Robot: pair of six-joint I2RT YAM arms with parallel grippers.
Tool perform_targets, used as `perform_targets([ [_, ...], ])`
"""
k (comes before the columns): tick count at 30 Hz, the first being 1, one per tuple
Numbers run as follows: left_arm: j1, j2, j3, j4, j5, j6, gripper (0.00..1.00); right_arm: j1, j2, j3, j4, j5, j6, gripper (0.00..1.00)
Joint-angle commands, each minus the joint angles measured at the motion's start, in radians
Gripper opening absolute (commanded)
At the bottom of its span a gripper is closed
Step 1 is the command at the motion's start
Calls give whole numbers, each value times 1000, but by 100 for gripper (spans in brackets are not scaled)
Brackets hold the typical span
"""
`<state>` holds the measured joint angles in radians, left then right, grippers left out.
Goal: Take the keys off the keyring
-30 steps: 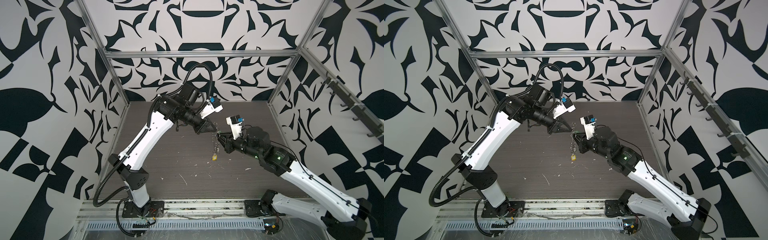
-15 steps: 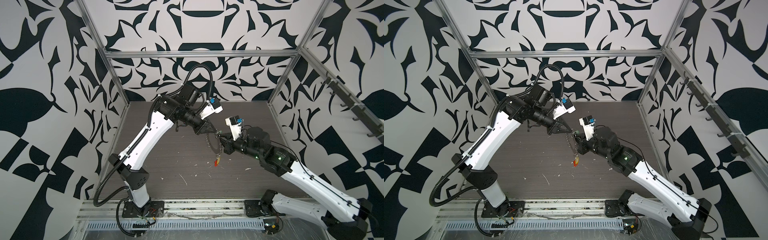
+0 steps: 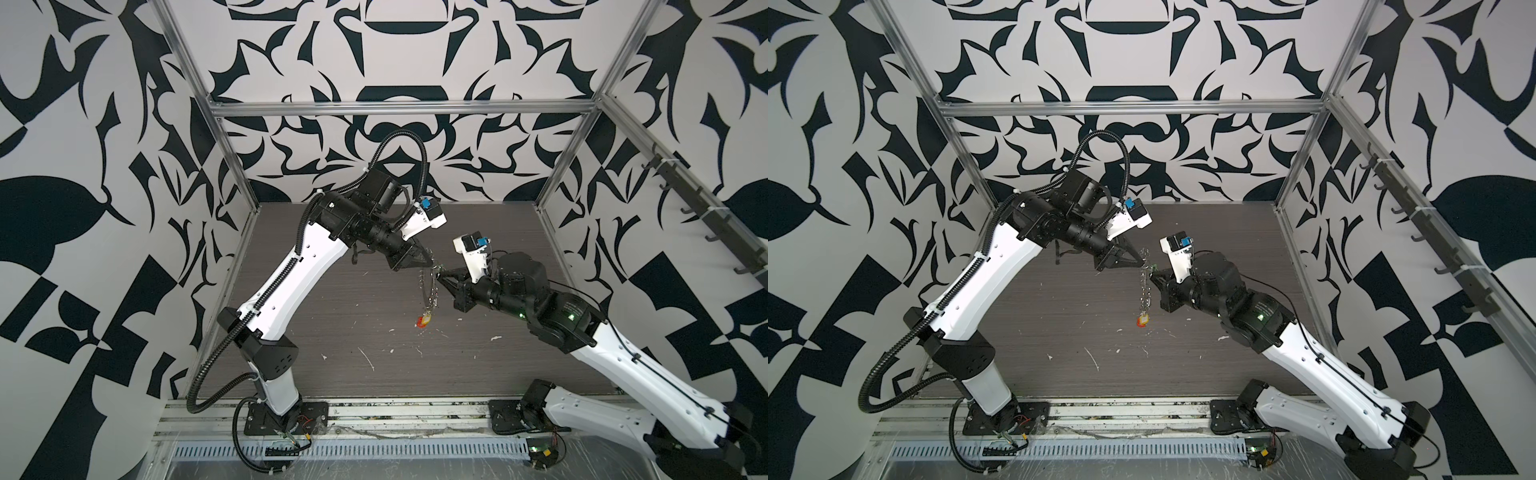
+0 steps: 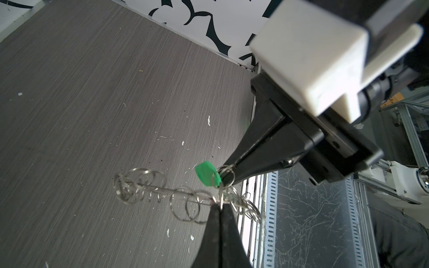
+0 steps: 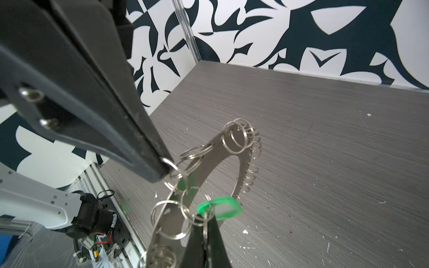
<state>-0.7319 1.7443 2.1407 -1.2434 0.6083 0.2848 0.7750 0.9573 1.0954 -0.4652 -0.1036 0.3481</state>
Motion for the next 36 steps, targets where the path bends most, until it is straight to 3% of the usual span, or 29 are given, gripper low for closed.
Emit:
perform_targets([
  [1,0,3,-14,-30,8,16,0,4,7,59,-56,-18,-18,0],
  [16,0,-9,-68,-2,13,12,0,4,66,133,-140,-67,-25,0],
  [36,0,-23,-32,-8,75,-17,0,5,27,86,-129,0,-25,0],
])
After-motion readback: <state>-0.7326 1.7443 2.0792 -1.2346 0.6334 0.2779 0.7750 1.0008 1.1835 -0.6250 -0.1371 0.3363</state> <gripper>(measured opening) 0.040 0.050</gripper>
